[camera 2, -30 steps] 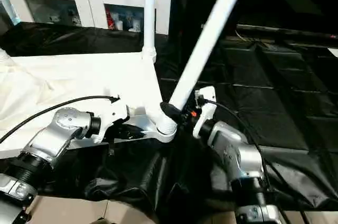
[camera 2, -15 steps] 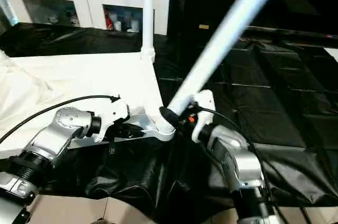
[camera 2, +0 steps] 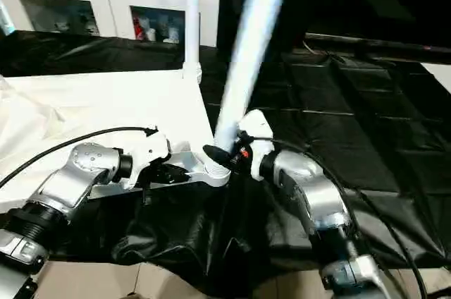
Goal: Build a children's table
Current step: Insert table leg to table base
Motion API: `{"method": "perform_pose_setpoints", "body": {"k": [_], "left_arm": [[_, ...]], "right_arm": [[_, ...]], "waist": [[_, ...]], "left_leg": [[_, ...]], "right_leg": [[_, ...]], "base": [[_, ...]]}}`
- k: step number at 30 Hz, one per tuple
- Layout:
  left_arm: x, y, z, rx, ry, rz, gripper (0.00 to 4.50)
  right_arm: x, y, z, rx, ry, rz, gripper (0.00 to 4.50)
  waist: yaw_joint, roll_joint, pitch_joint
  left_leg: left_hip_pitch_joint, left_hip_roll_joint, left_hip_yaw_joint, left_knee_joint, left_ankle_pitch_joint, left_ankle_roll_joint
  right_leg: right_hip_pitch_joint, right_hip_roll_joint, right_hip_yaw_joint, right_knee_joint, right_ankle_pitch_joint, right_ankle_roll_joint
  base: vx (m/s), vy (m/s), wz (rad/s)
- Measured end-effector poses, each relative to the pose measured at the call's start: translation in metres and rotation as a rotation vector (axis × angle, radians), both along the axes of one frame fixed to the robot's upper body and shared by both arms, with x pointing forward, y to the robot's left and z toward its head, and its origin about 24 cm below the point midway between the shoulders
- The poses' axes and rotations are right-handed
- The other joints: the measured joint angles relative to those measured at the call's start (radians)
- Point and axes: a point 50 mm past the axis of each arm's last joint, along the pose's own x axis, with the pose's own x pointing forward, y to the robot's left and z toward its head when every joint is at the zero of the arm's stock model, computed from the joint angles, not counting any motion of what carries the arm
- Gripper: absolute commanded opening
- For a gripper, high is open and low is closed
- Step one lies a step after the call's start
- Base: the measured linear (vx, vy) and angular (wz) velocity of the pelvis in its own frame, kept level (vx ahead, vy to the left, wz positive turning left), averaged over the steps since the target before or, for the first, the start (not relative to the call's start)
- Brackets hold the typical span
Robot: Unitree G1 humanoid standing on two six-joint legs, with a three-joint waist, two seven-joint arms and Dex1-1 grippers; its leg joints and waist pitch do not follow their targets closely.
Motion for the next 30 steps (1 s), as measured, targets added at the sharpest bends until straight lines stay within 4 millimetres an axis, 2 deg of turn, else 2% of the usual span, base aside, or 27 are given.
{"method": "perform_pose_setpoints", "body": {"k": [8,12,15,19,23,30], "left_arm": [[-0.004,0.006,0.002,0.005,0.003,-0.046,0.0],[-0.009,0.014,0.006,0.021,0.018,-0.108,0.0],[-0.012,0.016,0.01,0.034,0.025,-0.153,0.0],[-0.015,0.018,0.014,0.048,0.033,-0.197,0.0],[-0.016,0.017,0.014,0.047,0.033,-0.206,0.0],[-0.014,0.015,0.012,0.047,0.02,-0.177,0.0]], "right_arm": [[0.002,0.001,0.001,-0.001,-0.018,0.134,1.88],[0.0,0.003,0.004,0.0,-0.022,0.256,1.88],[-0.003,0.002,0.006,0.004,-0.024,0.329,1.88],[-0.006,0.003,0.008,0.009,-0.029,0.404,1.88],[-0.007,0.002,0.008,0.005,-0.045,0.437,1.88],[-0.008,0.0,0.005,0.005,-0.052,0.414,1.88]], "waist": [[0.002,-0.002,0.0],[0.002,-0.006,-0.001],[0.005,-0.014,-0.001],[0.013,-0.015,-0.002],[0.025,-0.015,-0.001],[0.029,-0.015,-0.001]], "left_leg": [[0.0,0.001,0.0,-0.002,0.0,0.0],[-0.001,0.001,0.001,-0.003,0.0,0.0],[-0.002,0.0,0.003,-0.005,-0.004,-0.001],[-0.001,0.001,0.003,-0.006,-0.01,-0.005],[-0.001,0.002,0.003,-0.01,-0.009,-0.005],[0.001,0.002,0.003,-0.004,-0.009,-0.006]], "right_leg": [[-0.001,0.0,-0.001,0.001,0.0,0.0],[-0.002,0.0,0.0,0.002,0.001,-0.001],[-0.004,0.001,0.003,0.002,0.008,-0.01],[-0.007,0.002,0.005,0.009,0.012,-0.014],[-0.008,0.004,0.005,0.01,0.009,-0.013],[-0.007,0.004,0.009,0.016,0.006,-0.008]], "base": [[0.0,0.0,0.0],[0.0,0.0,0.0],[0.0,0.0,0.0],[0.0,0.0,0.0],[0.0,0.0,0.0],[0.0,0.0,0.0]]}}
